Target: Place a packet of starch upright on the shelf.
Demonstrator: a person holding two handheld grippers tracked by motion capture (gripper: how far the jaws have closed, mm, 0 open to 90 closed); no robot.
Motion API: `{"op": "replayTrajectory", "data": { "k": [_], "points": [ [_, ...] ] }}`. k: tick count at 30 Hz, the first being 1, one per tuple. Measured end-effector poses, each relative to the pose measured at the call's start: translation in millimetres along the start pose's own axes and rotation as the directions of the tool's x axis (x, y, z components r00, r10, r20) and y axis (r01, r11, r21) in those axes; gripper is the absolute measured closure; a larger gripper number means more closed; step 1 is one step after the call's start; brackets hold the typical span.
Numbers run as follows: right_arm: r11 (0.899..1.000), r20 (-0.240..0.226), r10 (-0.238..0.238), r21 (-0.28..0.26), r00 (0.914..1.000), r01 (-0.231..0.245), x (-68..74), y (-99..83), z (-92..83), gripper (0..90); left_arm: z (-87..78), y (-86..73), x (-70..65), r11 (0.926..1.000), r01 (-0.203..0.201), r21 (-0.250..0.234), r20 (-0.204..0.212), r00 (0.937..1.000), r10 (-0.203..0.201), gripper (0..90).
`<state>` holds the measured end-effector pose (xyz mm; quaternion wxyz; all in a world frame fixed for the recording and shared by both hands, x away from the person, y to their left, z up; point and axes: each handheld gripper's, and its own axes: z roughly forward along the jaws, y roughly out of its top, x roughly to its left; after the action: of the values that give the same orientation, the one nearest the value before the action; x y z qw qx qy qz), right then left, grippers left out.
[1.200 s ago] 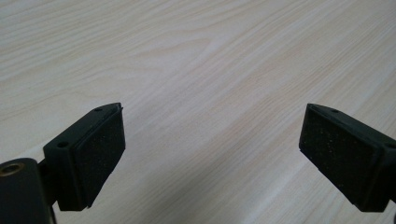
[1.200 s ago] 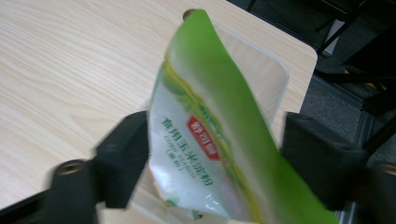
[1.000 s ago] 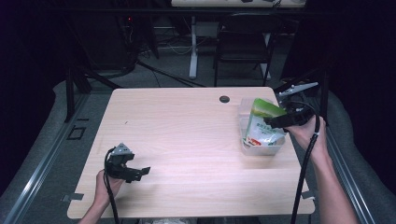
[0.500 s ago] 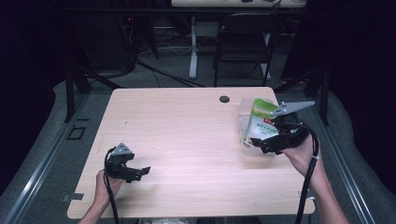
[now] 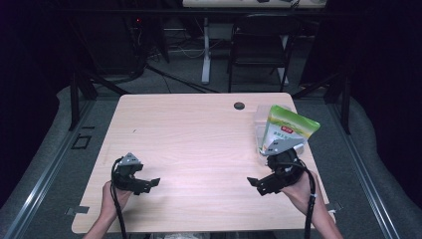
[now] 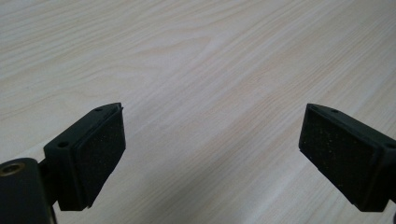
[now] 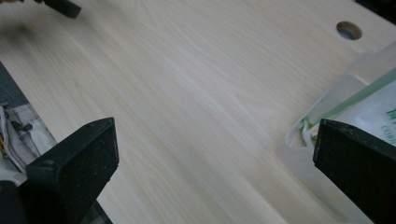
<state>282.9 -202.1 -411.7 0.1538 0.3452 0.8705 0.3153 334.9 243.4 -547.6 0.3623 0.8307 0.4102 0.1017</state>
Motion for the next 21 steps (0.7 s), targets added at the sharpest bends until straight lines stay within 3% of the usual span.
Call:
{"op": "replayTrajectory", "data": {
  "k": [7, 16, 21],
  "points": [
    [0.998, -0.034, -0.02, 0.066, 0.9992, 0.022, 10.2, -16.3, 31.7, 0.0, -0.9, 0.0, 0.1, 1.0, 0.002, -0.005, 0.0, 1.0, -0.002, 7.2],
    [0.992, -0.07, 0.0, 0.126, 0.9976, 0.009, 11.8, -35.2, 64.0, 0.0, -1.1, 0.4, -0.1, 0.9999, -0.012, 0.0, -0.003, 0.9999, 0.012, 7.1],
    [0.982, -0.084, 0.014, 0.189, 0.9964, 0.002, 11.0, -51.8, 89.2, 0.0, 0.0, 0.1, 0.4, 1.0, -0.004, 0.0, 0.0, 1.0, 0.004, 7.1]
  ]
}}
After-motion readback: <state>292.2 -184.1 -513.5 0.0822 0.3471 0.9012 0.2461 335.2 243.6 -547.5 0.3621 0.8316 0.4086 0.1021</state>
